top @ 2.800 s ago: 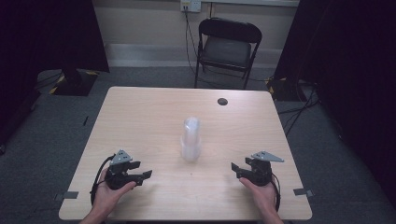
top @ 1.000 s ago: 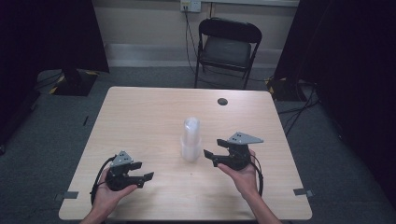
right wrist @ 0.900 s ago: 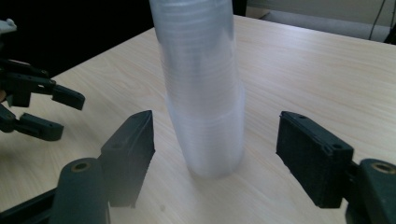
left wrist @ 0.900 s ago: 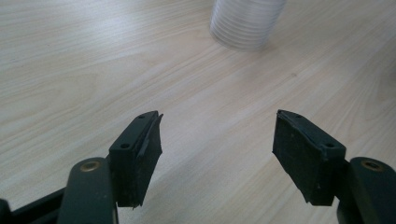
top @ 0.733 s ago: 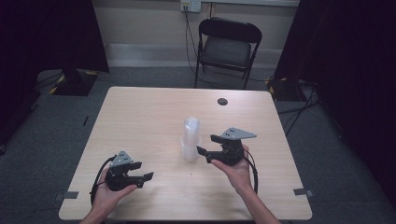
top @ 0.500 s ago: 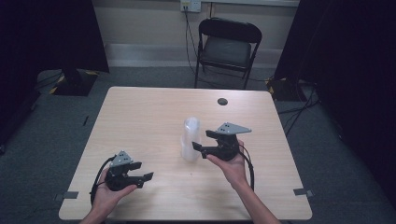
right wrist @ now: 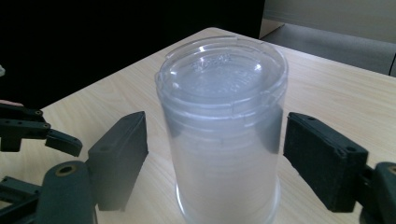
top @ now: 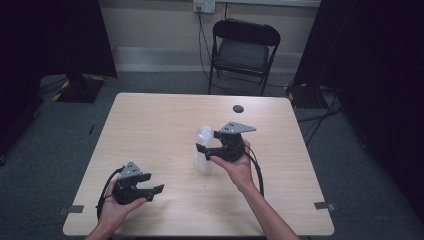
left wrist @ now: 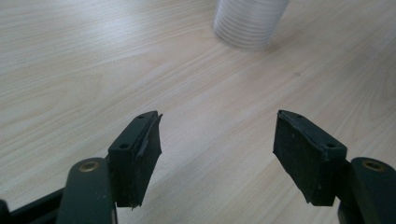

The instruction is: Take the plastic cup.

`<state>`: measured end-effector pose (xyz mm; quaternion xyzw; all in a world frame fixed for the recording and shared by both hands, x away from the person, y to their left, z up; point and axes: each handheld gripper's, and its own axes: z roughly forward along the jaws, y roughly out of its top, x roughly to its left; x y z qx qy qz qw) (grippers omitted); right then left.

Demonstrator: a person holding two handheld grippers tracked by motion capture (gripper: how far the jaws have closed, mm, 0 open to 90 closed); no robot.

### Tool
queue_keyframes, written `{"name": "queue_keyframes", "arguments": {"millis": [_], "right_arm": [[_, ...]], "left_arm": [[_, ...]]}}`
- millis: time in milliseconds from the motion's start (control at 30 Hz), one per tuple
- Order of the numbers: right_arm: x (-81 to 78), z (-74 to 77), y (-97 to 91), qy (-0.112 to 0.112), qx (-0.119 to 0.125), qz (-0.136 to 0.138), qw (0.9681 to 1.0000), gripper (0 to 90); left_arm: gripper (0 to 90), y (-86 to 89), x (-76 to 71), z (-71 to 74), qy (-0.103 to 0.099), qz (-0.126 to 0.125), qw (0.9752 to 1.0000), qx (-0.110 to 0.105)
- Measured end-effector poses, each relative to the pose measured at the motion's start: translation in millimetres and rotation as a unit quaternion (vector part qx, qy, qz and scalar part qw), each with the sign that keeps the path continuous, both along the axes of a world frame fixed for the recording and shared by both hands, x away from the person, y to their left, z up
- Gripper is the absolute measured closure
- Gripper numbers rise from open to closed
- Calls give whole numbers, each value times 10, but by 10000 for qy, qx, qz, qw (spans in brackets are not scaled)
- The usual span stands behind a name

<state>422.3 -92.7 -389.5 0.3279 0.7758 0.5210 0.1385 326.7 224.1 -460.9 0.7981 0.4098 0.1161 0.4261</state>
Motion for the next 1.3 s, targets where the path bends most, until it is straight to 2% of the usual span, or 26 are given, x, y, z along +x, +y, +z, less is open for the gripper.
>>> {"name": "queue_keyframes", "arguments": {"millis": [433, 467, 667, 833, 933, 1133, 1200, 1300], "right_arm": [[126, -141, 100, 80, -130, -44, 9999, 231], [142, -166, 101, 174, -109, -50, 9998, 237], [149, -240, 120, 233, -183, -44, 9996, 237], [147, -263, 126, 165, -231, -101, 9995, 244], [150, -255, 120, 151, -172, -110, 9997, 244], [145, -274, 149, 128, -278, -79, 9995, 271], [137, -269, 163, 24, -382, -147, 9992, 297], [137, -265, 166, 2, -379, -132, 9992, 299]], "left_arm": [[318, 9, 4, 0, 14, -7, 10000, -8], [317, 9, 4, -1, 9, -2, 10000, -4], [315, 9, 7, -3, 16, -6, 10000, 3], [314, 10, 8, -6, 31, -9, 10000, 6], [313, 9, 9, -7, 42, -6, 10000, 10], [311, 14, 12, -6, 49, 5, 10000, 14], [311, 17, 11, -6, 39, 13, 10000, -7], [311, 19, 13, -6, 45, 20, 10000, -16]]}}
